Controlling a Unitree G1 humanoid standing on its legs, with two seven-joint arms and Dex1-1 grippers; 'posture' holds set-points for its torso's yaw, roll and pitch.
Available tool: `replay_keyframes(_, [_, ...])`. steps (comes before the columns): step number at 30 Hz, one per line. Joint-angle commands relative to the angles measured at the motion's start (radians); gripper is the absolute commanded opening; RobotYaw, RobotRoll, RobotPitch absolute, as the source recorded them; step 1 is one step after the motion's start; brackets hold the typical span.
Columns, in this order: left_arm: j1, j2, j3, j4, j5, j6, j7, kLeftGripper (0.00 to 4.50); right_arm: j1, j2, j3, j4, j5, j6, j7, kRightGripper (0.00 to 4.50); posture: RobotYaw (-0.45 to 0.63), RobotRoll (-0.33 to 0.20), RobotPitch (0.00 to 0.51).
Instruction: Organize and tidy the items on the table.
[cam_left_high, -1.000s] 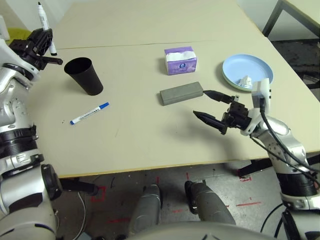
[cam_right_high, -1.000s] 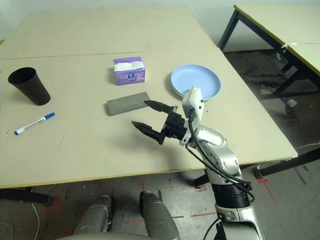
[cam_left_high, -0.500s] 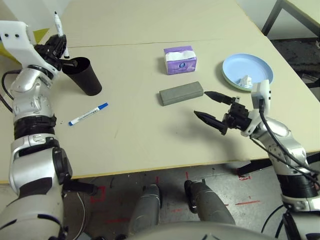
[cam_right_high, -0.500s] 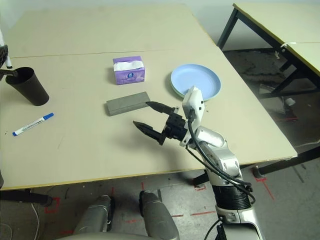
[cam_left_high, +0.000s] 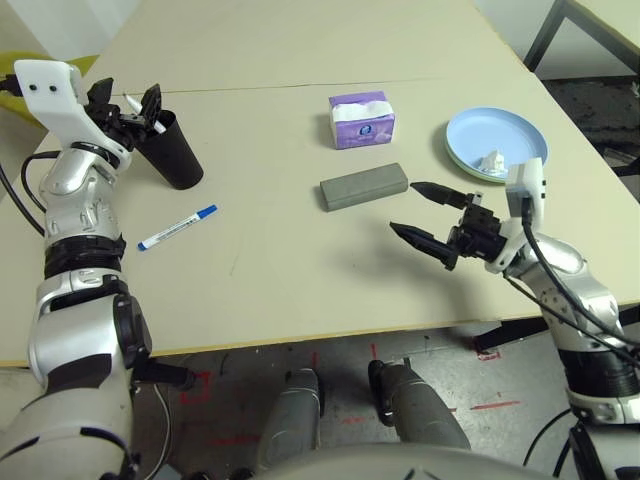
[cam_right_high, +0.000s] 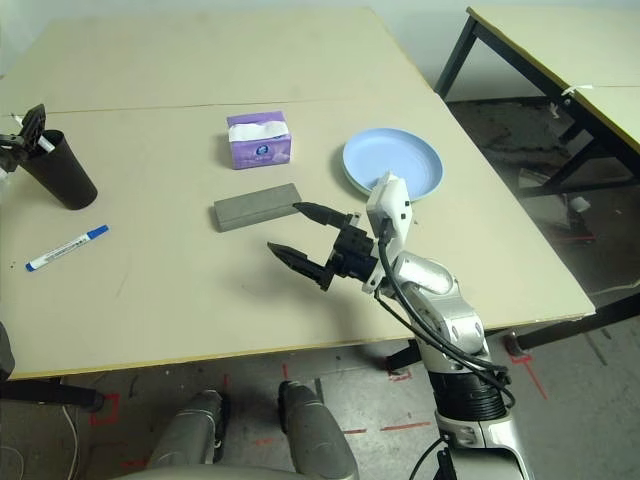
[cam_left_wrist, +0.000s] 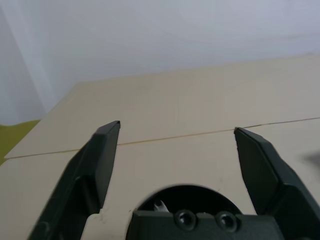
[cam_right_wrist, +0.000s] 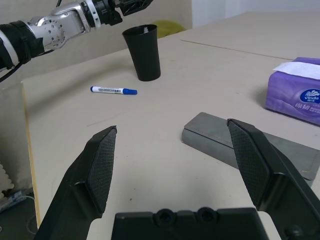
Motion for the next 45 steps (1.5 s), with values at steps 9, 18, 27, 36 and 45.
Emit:
replay_keyframes(9, [0.105,-0.063,-0.111,-0.454,-0.226,0.226,-0.417,4.47,-0.001,0.011,0.012,-0.009,0.001,0.016,0.005,4.5,-0.09,0.0,0.185])
replay_keyframes(18, [0.385,0.195,-0.297,-0.723,-0.099,0.427,-0.643,4.47,0.022,0.017,0.016,-0.033,0.004,0.026,-0.003,4.5,-0.09,0.0,0.191])
replay_keyframes(27, [0.453,0.415,-0.266,-0.665,0.019,0.59,-0.6,4.47,0.018,0.032,0.027,-0.021,0.004,0.021,0.009,4.5,-0.07,0.0,0.2])
replay_keyframes(36, [0.483,0.421,-0.306,-0.586,0.116,0.615,-0.564,4.47,0.012,0.043,0.036,-0.022,-0.004,0.014,0.024,4.5,-0.08,0.0,0.199])
replay_keyframes(45, [0.397,0.365,-0.361,-0.477,0.183,0.605,-0.555,4.47,0.013,0.023,0.039,-0.037,-0.014,-0.029,0.081,4.5,-0.09,0.0,0.195])
